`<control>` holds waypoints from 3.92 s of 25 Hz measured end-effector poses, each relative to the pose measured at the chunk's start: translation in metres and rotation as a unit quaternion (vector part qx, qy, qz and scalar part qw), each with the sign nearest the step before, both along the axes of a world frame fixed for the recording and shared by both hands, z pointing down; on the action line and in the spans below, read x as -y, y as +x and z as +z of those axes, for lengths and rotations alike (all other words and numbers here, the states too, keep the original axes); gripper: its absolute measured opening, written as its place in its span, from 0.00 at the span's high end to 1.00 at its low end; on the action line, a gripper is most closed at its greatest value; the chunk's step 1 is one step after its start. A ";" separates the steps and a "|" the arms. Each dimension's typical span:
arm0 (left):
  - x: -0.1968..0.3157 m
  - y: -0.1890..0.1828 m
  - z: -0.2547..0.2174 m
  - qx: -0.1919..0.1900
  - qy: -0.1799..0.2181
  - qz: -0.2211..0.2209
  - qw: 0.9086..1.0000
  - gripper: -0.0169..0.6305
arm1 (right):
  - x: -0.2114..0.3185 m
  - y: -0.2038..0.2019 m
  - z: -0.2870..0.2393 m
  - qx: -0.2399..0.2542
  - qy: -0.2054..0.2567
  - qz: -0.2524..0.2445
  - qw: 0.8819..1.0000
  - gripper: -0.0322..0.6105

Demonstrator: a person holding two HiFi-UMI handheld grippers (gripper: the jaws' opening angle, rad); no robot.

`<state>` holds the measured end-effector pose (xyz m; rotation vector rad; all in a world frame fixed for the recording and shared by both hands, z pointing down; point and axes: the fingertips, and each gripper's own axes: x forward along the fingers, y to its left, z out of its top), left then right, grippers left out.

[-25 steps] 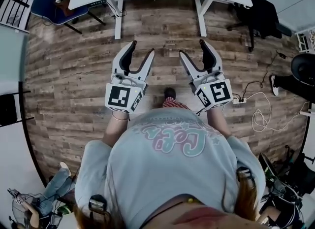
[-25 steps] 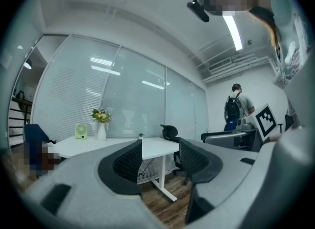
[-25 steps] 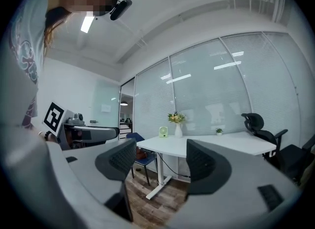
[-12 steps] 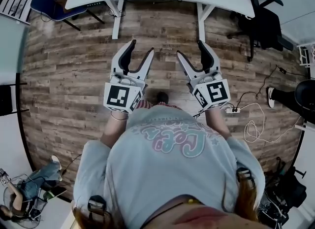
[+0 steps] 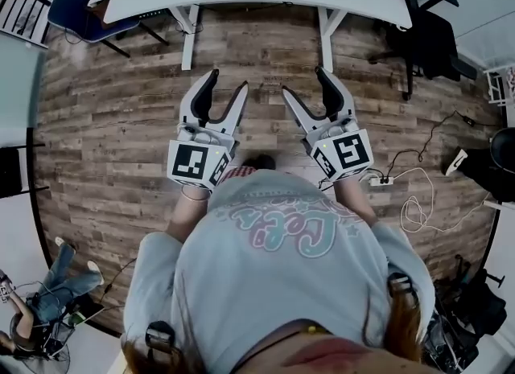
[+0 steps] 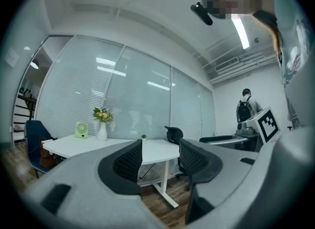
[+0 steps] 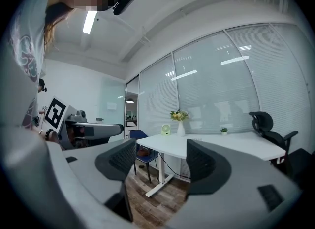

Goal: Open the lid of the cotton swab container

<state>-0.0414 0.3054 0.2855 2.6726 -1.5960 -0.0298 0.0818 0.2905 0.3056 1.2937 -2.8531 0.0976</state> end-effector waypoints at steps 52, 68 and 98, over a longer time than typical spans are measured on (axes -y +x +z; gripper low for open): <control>0.248 -0.010 0.017 0.005 0.003 0.047 0.999 0.65 | 0.235 -0.021 0.010 -0.001 0.002 0.028 1.000 0.48; 0.407 -0.043 0.005 0.002 -0.003 0.066 0.998 0.65 | 0.388 -0.056 0.000 0.004 -0.010 0.046 0.999 0.48; 0.510 -0.031 0.019 0.033 -0.018 0.064 0.997 0.65 | 0.493 -0.056 0.014 0.000 -0.031 -0.002 1.000 0.48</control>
